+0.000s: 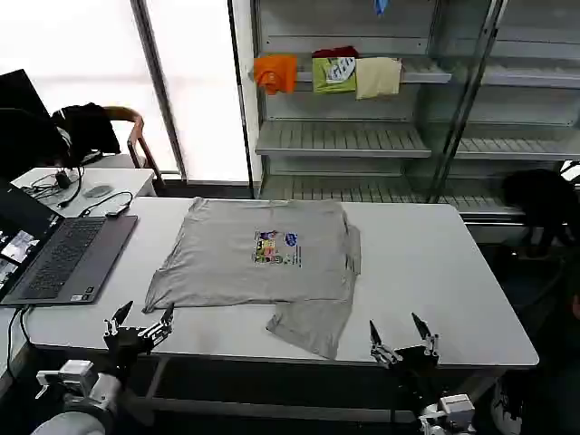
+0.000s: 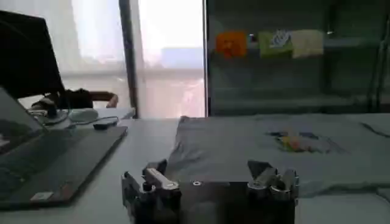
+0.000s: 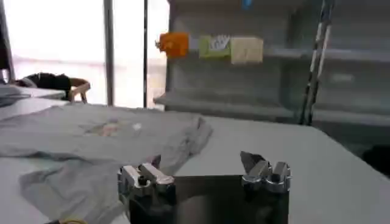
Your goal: Fold and organize the clothes.
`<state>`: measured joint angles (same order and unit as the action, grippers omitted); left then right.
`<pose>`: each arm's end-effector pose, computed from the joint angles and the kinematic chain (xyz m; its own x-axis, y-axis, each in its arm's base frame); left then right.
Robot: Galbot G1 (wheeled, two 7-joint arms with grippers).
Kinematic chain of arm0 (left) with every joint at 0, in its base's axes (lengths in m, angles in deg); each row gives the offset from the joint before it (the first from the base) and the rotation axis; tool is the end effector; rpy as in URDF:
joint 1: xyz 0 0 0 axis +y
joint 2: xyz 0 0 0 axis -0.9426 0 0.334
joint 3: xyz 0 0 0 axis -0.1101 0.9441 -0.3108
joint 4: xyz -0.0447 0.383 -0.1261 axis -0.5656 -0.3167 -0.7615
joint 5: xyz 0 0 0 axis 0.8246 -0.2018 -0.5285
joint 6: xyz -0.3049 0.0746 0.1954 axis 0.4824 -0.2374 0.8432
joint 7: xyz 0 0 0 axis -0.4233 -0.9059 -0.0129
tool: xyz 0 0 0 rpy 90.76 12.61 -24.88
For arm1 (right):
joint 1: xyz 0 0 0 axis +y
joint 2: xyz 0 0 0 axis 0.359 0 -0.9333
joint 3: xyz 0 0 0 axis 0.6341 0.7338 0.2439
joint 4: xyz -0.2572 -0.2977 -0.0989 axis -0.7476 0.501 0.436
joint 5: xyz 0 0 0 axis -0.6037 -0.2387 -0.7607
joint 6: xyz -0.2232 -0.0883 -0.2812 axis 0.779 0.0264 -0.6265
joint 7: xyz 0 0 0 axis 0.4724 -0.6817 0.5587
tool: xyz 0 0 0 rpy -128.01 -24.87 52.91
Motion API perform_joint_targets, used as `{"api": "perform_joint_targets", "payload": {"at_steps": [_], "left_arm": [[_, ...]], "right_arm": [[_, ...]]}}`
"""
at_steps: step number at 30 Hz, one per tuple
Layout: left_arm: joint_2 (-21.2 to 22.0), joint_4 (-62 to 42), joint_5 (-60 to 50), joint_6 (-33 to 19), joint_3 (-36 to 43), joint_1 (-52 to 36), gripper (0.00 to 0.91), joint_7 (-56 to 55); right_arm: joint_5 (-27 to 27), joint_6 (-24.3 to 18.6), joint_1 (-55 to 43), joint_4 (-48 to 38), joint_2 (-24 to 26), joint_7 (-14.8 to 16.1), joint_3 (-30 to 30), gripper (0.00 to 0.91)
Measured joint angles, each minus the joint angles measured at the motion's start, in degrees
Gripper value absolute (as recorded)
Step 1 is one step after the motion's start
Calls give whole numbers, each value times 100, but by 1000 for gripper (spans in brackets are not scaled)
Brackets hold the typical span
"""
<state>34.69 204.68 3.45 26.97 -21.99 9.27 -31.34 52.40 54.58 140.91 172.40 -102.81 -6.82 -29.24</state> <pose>0.2013 0.1512 -0.2857 -0.9524 0.0399 0.3023 0.0490 0.9985 0.0227 0.1500 -0.0271 -0.2890 -0.9307 -0.1779 0.3196 -0.2091 0.9757 -0.0658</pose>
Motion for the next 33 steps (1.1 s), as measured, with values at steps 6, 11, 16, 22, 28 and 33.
{"api": "perform_joint_targets", "payload": {"at_steps": [6, 11, 16, 22, 28, 33], "left_arm": [[-71, -119, 227, 470, -8, -183, 907, 52], [-154, -328, 448, 768, -54, -412, 907, 126], [-213, -564, 627, 987, -44, -678, 907, 222], [-220, -843, 756, 1095, 1, -964, 907, 285], [-208, -1146, 805, 1127, 55, -1227, 907, 353], [-219, -1374, 828, 1127, 63, -1353, 836, 392]], "right_arm": [[88, 472, -108, 48, -30, 72, 172, 907], [134, 688, -234, 42, -88, 146, 296, 907], [138, 821, -373, -33, -167, 185, 404, 907], [141, 916, -514, -116, -237, 250, 488, 907], [158, 970, -641, -224, -305, 278, 563, 907], [176, 1007, -739, -295, -357, 284, 620, 907]]}}
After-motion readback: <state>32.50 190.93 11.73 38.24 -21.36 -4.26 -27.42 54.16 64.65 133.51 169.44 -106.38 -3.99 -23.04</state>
